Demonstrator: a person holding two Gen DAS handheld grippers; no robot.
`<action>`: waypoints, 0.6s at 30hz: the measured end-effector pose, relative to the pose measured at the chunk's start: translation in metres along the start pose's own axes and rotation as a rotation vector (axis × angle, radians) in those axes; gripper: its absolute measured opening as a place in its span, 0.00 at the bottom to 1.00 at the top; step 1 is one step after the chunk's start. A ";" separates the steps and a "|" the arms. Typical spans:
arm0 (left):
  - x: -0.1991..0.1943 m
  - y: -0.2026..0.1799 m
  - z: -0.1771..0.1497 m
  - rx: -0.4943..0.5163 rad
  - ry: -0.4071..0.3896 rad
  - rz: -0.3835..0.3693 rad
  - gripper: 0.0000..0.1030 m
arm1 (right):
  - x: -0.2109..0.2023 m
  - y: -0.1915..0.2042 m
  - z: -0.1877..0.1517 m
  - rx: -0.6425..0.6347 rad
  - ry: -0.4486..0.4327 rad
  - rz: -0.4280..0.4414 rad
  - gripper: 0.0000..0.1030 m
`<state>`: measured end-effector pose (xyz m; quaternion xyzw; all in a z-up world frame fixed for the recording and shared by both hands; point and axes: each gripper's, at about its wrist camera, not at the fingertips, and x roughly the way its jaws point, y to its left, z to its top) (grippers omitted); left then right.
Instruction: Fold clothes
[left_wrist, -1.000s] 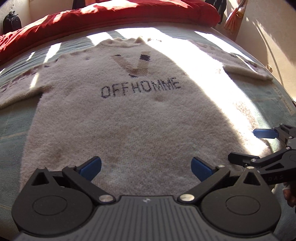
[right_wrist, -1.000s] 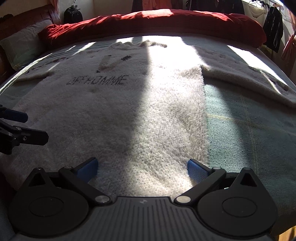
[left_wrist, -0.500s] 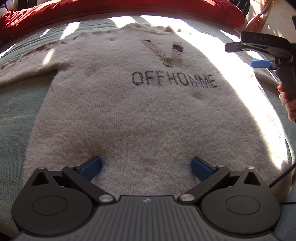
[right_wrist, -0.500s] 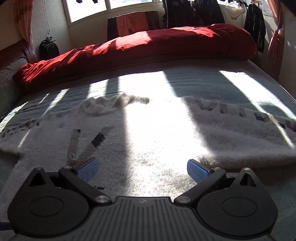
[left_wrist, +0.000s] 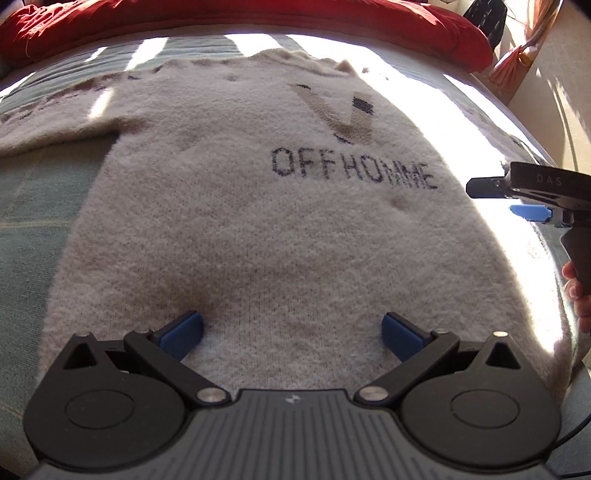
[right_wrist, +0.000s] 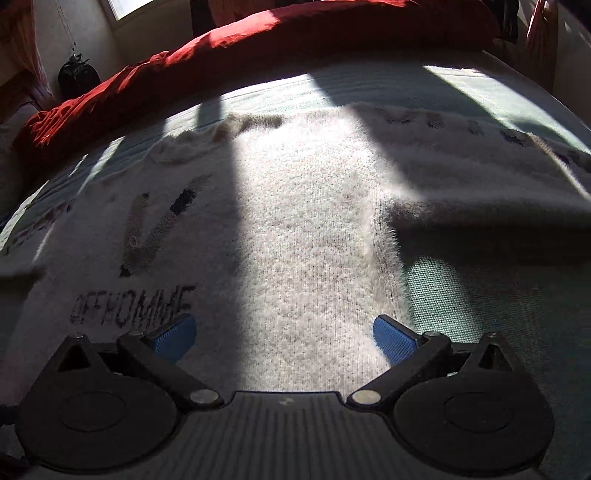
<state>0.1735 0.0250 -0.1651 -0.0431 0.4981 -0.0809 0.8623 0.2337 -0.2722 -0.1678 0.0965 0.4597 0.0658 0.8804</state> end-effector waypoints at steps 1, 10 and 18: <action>0.000 0.000 -0.001 0.004 -0.003 0.001 0.99 | -0.007 0.002 -0.010 -0.008 0.012 -0.004 1.00; -0.001 -0.003 -0.005 0.044 -0.009 0.009 1.00 | -0.050 0.007 -0.073 -0.007 0.123 -0.025 1.00; -0.014 -0.006 -0.020 0.089 0.002 0.025 0.99 | -0.056 0.017 -0.095 -0.073 0.119 -0.073 1.00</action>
